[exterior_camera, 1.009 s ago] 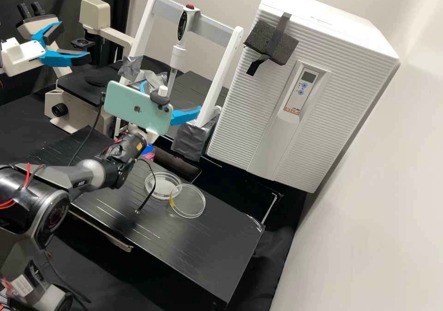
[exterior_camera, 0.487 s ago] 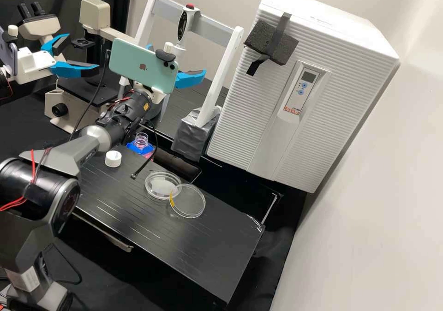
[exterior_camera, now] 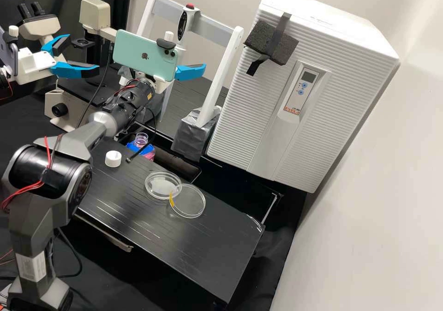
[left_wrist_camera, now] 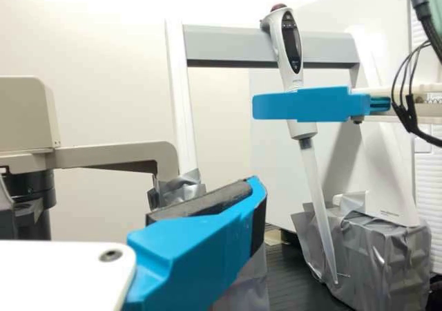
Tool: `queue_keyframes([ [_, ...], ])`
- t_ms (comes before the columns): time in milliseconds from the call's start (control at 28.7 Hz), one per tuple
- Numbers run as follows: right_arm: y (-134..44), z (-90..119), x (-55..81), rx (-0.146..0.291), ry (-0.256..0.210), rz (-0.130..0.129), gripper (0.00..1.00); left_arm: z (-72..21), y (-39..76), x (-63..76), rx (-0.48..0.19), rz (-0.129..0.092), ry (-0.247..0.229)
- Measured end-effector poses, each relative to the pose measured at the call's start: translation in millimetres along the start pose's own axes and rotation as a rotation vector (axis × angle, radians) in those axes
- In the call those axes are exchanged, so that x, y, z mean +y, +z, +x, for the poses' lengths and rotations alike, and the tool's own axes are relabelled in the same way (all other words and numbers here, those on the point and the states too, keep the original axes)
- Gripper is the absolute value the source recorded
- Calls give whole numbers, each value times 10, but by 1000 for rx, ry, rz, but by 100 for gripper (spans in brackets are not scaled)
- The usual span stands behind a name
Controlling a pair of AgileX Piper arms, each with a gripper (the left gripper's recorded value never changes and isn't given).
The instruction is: Use the pipette
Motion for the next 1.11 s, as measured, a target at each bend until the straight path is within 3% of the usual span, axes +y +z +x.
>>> queue_keyframes([
  [313,-23,16,42,-4,17,2,0,17,-21,-68,6,0,-21],
  [591,-34,60,56,-6,28,-15,0,17,-21,-68,-2,10,-22],
  [870,-3,93,-59,-22,-13,-12,0,16,-52,-62,6,15,-21],
  [1113,7,97,-72,-29,-22,-6,0,16,-54,-61,7,15,-21],
])
